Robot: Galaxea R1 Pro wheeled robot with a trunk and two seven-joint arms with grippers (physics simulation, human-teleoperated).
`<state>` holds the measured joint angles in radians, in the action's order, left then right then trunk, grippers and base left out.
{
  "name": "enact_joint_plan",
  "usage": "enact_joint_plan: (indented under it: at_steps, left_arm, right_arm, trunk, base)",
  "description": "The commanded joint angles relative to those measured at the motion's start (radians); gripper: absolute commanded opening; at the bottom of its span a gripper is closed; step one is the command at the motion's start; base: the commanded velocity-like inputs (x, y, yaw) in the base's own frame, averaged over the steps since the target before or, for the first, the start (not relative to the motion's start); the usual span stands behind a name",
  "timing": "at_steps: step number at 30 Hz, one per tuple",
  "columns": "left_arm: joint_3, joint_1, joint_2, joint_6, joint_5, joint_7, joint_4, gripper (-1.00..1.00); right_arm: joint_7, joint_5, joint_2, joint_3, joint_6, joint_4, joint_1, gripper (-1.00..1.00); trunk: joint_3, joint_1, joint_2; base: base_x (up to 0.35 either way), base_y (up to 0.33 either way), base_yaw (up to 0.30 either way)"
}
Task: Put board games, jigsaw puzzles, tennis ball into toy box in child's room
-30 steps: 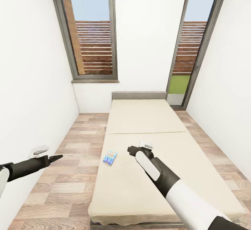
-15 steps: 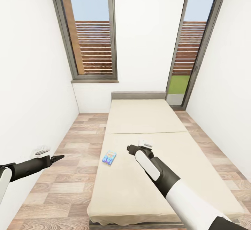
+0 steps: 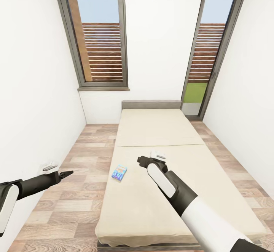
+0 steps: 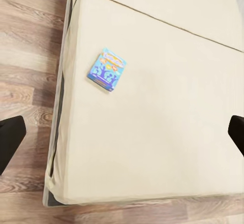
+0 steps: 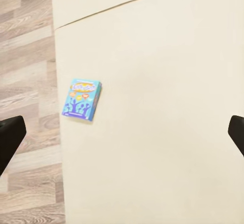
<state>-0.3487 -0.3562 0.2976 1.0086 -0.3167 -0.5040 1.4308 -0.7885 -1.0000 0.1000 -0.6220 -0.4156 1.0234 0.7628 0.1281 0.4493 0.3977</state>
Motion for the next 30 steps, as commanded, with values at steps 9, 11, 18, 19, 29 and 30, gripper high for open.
enact_joint_plan:
  at_steps: [9, 11, 18, 19, 29, 30]
  left_arm:
    - [0.065, -0.014, -0.029, 0.006, 0.008, 0.033, -0.005, 1.0]
    - [0.089, -0.039, -0.043, 0.006, 0.011, 0.066, -0.009, 1.0]
    - [0.188, -0.248, -0.164, -0.026, 0.018, 0.342, -0.162, 1.0]
    - [0.2, -0.298, -0.193, -0.061, 0.019, 0.396, -0.236, 1.0]
    - [0.3, -0.605, -0.28, -0.36, 0.021, 0.528, -0.809, 1.0]
    - [0.307, -0.635, -0.282, -0.387, 0.021, 0.531, -0.857, 1.0]
  right_arm:
    - [-0.023, -0.005, -0.017, -0.003, -0.121, 0.146, 0.001, 1.0]
    - [-0.038, -0.005, -0.025, -0.002, -0.155, 0.181, 0.001, 1.0]
    - [-0.09, -0.009, -0.083, 0.005, -0.219, 0.333, -0.037, 1.0]
    - [-0.094, -0.01, -0.098, 0.007, -0.223, 0.362, -0.052, 1.0]
    - [-0.102, -0.014, -0.153, 0.013, -0.23, 0.468, -0.087, 1.0]
    - [-0.102, -0.014, -0.154, 0.013, -0.23, 0.475, -0.088, 1.0]
  trunk:
    - [0.002, 0.001, 0.002]
    - [0.002, 0.001, 0.002]
    - [0.002, 0.001, 0.002]
    - [0.002, 0.001, 0.002]
    - [0.002, 0.001, 0.002]
    - [0.002, 0.001, 0.002]
  base:
    - [0.0, 0.0, 0.0]
    - [0.0, 0.0, 0.0]
    - [0.0, 0.0, 0.0]
    - [0.0, 0.0, 0.0]
    - [0.0, 0.0, 0.0]
    - [0.0, 0.0, 0.0]
